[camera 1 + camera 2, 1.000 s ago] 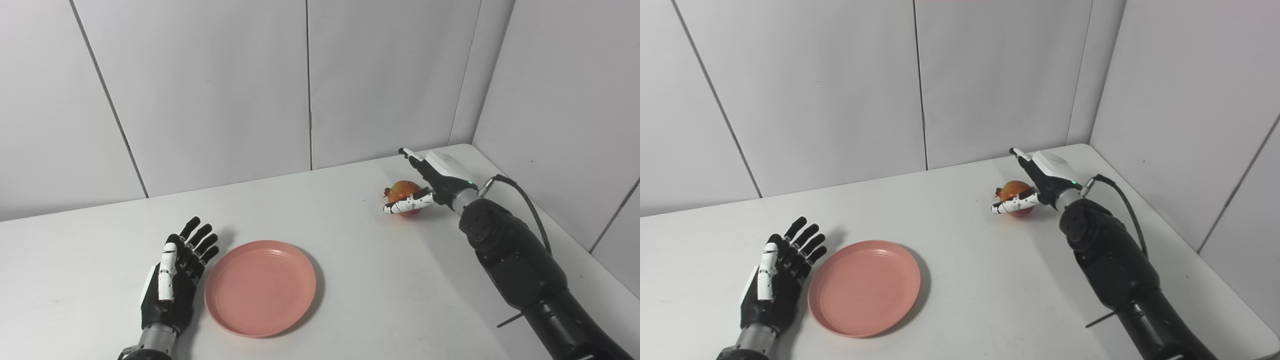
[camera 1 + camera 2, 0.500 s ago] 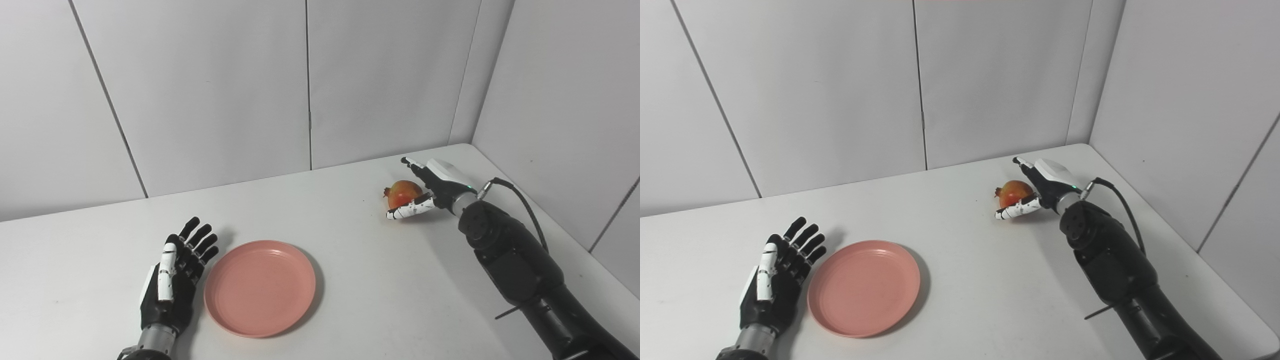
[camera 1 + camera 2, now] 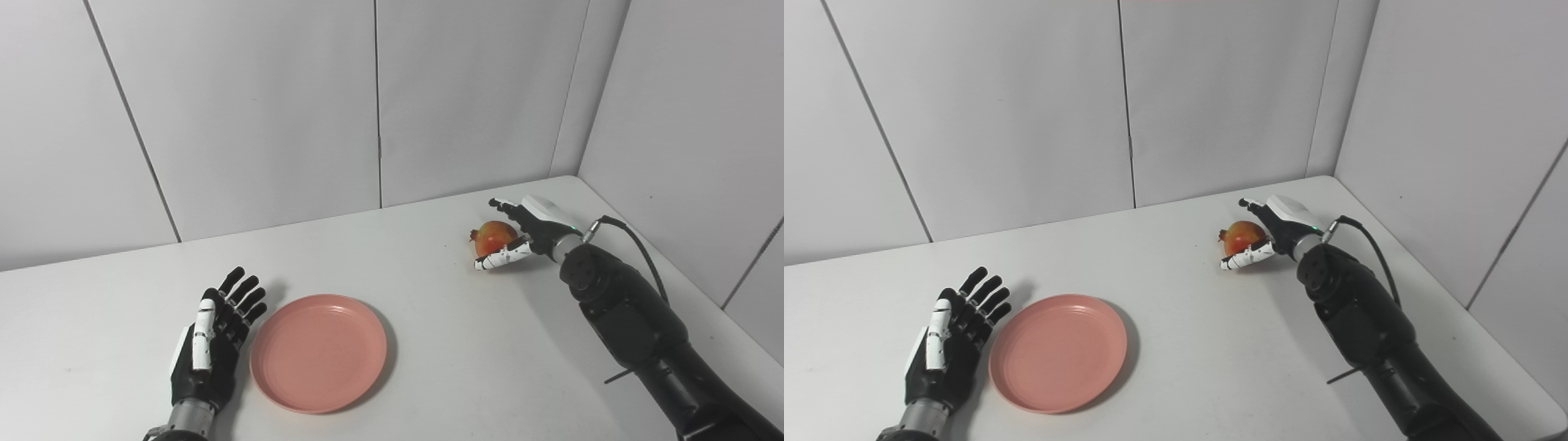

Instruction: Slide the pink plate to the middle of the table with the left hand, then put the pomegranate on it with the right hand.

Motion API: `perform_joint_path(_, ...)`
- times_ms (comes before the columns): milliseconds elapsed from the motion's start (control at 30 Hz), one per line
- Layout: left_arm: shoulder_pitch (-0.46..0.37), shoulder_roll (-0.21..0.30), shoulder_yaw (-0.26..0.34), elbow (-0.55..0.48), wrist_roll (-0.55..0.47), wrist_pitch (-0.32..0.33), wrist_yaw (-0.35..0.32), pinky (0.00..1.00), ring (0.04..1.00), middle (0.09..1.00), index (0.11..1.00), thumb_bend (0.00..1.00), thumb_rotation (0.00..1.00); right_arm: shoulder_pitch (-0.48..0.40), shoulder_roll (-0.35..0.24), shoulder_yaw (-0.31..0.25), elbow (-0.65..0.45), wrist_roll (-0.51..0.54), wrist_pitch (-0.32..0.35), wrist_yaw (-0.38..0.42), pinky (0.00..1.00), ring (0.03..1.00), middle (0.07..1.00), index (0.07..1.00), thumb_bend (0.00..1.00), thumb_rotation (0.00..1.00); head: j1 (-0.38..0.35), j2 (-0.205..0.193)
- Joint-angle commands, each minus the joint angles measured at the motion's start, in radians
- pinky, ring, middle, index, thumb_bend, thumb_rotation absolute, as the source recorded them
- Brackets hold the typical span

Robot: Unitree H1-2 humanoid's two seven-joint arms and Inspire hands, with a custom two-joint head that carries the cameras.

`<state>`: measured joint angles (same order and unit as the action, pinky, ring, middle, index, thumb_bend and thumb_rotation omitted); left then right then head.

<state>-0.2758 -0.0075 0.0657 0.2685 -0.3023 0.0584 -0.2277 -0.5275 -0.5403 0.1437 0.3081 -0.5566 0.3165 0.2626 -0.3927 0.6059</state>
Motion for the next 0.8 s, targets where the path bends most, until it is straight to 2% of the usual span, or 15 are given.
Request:
perform_joint_path(0, 0.025, 0.009, -0.005, 0.018, 0.014, 0.043, 0.015, 0.87, 0.862, 0.864, 0.853, 0.39, 1.0, -0.066, -0.029, -0.005, -0.005, -0.006, -0.01, -0.025, 0.81, 0.886, 0.907, 0.9, 0.99, 0.37, 0.003, 0.0)
perform_joint_path(300, 0.028, 0.006, -0.008, 0.01, 0.016, 0.051, 0.02, 0.87, 0.866, 0.866, 0.854, 0.39, 1.0, -0.082, -0.03, 0.011, 0.033, -0.003, -0.026, -0.031, 0.8, 0.86, 0.868, 0.845, 0.95, 0.32, 0.01, 0.005)
perform_joint_path(367, 0.03, 0.005, -0.01, 0.003, 0.017, 0.058, 0.023, 0.86, 0.864, 0.865, 0.852, 0.39, 1.0, -0.083, -0.024, 0.009, 0.038, 0.003, -0.028, -0.036, 0.73, 0.803, 0.83, 0.823, 0.92, 0.28, 0.011, 0.007)
perform_joint_path(500, 0.031, 0.008, -0.014, 0.001, 0.019, 0.06, 0.023, 0.86, 0.864, 0.866, 0.855, 0.39, 1.0, -0.089, -0.016, 0.011, 0.057, 0.017, -0.044, -0.047, 0.67, 0.748, 0.795, 0.797, 0.88, 0.22, 0.011, 0.008)
perform_joint_path(533, 0.031, 0.008, -0.014, 0.001, 0.019, 0.06, 0.022, 0.86, 0.864, 0.867, 0.858, 0.39, 1.0, -0.092, -0.017, 0.018, 0.06, 0.016, -0.041, -0.043, 0.62, 0.696, 0.759, 0.772, 0.83, 0.2, 0.011, 0.008)
perform_joint_path(600, 0.031, 0.008, -0.013, 0.004, 0.018, 0.059, 0.021, 0.86, 0.864, 0.868, 0.858, 0.39, 1.0, -0.102, -0.02, 0.034, 0.07, 0.009, -0.031, -0.028, 0.61, 0.686, 0.751, 0.767, 0.82, 0.2, 0.013, 0.009)
perform_joint_path(733, 0.029, 0.007, -0.013, 0.008, 0.017, 0.058, 0.02, 0.86, 0.859, 0.861, 0.853, 0.38, 1.0, -0.119, -0.022, 0.052, 0.093, 0.011, -0.022, -0.014, 0.58, 0.619, 0.67, 0.684, 0.72, 0.17, 0.015, 0.01)
perform_joint_path(767, 0.029, 0.007, -0.013, 0.01, 0.017, 0.056, 0.018, 0.86, 0.861, 0.863, 0.855, 0.38, 1.0, -0.12, -0.021, 0.052, 0.094, 0.014, -0.023, -0.016, 0.53, 0.569, 0.617, 0.636, 0.68, 0.16, 0.015, 0.01)
